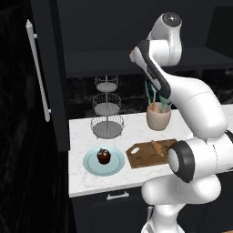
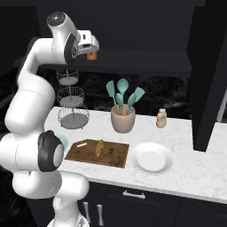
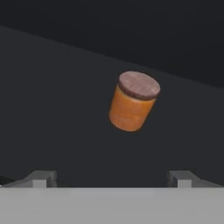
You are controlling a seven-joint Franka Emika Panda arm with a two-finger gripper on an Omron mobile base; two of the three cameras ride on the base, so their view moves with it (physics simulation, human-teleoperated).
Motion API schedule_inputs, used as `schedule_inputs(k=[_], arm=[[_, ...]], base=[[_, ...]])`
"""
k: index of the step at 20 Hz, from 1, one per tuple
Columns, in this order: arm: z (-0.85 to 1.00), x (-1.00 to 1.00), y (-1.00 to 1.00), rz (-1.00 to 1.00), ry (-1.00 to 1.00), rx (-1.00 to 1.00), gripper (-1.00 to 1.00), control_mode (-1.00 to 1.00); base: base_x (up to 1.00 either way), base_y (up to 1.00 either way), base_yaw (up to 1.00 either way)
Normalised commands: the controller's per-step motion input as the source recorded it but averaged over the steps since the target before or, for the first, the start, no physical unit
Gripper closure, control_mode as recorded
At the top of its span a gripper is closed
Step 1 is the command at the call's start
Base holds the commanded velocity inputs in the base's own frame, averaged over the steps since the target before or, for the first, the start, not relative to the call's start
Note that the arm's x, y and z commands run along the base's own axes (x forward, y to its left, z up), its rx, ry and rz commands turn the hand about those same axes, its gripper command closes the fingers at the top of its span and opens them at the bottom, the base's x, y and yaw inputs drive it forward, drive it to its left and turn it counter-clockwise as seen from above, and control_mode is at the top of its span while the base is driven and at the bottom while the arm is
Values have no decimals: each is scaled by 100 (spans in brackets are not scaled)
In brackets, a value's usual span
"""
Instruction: From the different types of pastries on the counter, select a croissant and place it on the cutting board. Then retrieve a jar of jam from the cabinet and place it alongside the croissant on the cutting board.
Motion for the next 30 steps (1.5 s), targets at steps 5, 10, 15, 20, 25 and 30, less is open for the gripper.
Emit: schedule_inputs(k=[5, 10, 15, 20, 25, 30], arm=[[0, 13, 0, -10, 5, -2, -100, -100], [-2, 16, -5, -14, -2, 21, -100, -100], [0, 1, -9, -10, -3, 5, -100, -100], [-13, 37, -18, -3, -1, 0, -100, -100], [-4, 57, -13, 0, 0, 4, -100, -100], [2, 52, -1, 0, 2, 13, -100, -100]], base=[[0, 0, 0], [0, 0, 0], [0, 0, 0], [0, 0, 0], [0, 0, 0], [0, 0, 0]])
